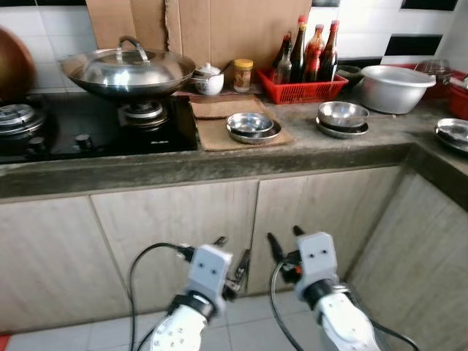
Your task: Kitchen organization
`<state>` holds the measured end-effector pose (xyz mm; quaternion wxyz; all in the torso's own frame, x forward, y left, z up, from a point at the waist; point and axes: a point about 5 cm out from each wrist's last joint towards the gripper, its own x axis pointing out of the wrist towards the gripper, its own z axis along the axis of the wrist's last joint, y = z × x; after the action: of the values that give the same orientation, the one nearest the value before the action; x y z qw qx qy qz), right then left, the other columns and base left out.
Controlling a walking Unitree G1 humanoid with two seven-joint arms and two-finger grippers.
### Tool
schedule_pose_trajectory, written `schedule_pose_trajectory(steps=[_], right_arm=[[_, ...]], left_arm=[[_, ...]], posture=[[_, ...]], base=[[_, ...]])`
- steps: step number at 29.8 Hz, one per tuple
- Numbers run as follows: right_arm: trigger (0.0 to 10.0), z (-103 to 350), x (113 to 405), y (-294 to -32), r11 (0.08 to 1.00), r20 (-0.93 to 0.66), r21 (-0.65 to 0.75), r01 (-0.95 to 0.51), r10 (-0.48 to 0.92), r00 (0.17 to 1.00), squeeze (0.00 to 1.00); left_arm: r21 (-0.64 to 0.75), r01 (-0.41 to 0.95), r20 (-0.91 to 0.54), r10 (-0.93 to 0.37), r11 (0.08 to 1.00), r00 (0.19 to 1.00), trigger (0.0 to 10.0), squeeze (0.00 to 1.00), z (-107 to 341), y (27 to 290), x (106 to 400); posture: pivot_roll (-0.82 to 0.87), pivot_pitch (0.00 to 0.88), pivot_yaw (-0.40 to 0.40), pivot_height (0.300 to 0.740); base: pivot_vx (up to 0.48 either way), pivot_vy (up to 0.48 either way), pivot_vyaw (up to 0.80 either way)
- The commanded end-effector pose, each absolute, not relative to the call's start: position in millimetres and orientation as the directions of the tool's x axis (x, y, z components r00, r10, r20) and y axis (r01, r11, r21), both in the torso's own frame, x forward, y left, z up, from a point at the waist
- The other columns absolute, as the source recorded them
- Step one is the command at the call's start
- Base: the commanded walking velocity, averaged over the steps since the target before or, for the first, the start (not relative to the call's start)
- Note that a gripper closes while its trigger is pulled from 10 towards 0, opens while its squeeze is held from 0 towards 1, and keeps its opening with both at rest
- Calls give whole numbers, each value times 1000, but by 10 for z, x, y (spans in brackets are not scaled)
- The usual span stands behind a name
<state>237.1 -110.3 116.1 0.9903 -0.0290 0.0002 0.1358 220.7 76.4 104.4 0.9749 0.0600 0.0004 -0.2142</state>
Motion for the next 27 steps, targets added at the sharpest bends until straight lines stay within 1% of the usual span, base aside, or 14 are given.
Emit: schedule_pose_trajectory(steps=[1, 2, 10, 17, 20, 27], right_arm=[[10000, 1136, 2379, -1204, 969, -17, -53, -242, 242, 970, 0], [10000, 1191, 2392, -1205, 970, 9, -40, -242, 242, 970, 0], [10000, 1287, 2448, -1202, 965, 36, -61, -254, 256, 966, 0], [10000, 1451, 2598, -1282, 959, 91, -127, -254, 266, 960, 0], [10000, 1482, 2627, -1276, 957, 99, -138, -255, 270, 958, 0], [10000, 1517, 2697, -1228, 948, 103, -163, -273, 292, 951, 0]], left_arm=[[101, 439, 0, -441, 893, 898, 10000, 0, 1096, 677, 2202], [102, 436, 0, -439, 894, 899, 10000, 0, 1098, 676, 2205], [105, 428, 2, -431, 898, 903, 10000, 0, 1104, 677, 2212], [108, 414, 5, -417, 904, 909, 10000, 0, 1114, 689, 2224], [108, 414, 6, -417, 904, 909, 10000, 0, 1117, 687, 2225], [107, 414, 9, -417, 904, 909, 10000, 0, 1120, 689, 2227]], posture=[[-1, 0, -51, 740], [0, 0, -53, 740], [3, 0, -59, 740], [2, 0, -58, 740], [4, 0, -62, 740], [4, 0, -60, 740]], base=[[315, 0, 0], [307, 0, 0], [309, 0, 0], [312, 0, 0], [309, 0, 0], [307, 0, 800]])
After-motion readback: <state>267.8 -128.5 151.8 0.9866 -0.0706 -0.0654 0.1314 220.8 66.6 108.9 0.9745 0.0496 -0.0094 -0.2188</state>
